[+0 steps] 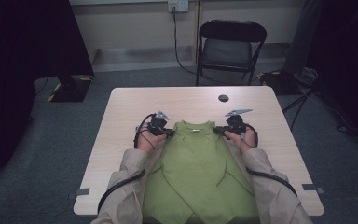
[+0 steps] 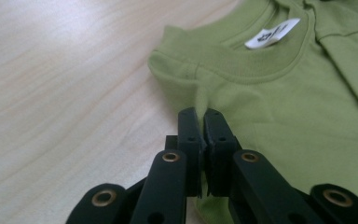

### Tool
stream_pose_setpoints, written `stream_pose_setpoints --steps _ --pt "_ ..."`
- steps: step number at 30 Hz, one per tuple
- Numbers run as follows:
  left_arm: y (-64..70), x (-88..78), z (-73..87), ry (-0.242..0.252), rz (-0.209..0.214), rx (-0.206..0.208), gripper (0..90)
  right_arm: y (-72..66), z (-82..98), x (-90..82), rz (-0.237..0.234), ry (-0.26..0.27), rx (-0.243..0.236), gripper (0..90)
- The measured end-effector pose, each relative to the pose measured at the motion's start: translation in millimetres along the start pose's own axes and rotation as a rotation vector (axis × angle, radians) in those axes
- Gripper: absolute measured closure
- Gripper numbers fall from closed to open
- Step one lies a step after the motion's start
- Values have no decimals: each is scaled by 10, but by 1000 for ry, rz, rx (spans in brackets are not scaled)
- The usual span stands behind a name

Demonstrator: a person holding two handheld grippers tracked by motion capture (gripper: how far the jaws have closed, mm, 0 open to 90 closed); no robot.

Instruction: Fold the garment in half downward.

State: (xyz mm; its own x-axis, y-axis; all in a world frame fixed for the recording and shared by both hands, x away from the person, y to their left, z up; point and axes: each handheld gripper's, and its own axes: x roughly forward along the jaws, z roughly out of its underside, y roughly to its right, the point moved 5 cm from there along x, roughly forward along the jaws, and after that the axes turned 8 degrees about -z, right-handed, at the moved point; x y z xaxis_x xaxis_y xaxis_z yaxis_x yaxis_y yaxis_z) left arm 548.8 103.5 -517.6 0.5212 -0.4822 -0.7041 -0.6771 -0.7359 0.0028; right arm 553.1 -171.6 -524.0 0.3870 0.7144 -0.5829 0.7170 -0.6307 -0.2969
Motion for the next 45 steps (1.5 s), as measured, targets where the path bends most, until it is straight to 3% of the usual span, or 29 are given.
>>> stream_pose_setpoints --steps 3,6,13,18,21,25,33,39,45 --pt "-88 -64 -125 20 10 -32 870 11 -133 -96 -35 27 10 851" --pt "-204 -155 -354 50 -9 -32 871 25 -325 -165 -37 34 -2 851" --pt "-482 -360 -977 130 -73 -15 871 192 -945 -307 2 94 -22 851" --pt "-566 -444 -1201 166 -83 -14 871 239 -1272 -374 23 128 -60 851" --pt "-556 -495 -1202 171 -63 -2 871 191 -1344 -433 2 151 -70 851" --pt "-501 -617 -1143 189 -21 -14 871 97 -1301 -556 -35 153 -75 851" --pt "-205 -1020 -971 186 73 3 871 -261 -1132 -869 -114 161 -117 851" --pt "43 -1243 -704 181 121 3 871 -555 -885 -1057 -172 166 -134 851" --pt "315 -1330 -372 177 178 1 871 -791 -492 -1172 -209 138 -152 851"
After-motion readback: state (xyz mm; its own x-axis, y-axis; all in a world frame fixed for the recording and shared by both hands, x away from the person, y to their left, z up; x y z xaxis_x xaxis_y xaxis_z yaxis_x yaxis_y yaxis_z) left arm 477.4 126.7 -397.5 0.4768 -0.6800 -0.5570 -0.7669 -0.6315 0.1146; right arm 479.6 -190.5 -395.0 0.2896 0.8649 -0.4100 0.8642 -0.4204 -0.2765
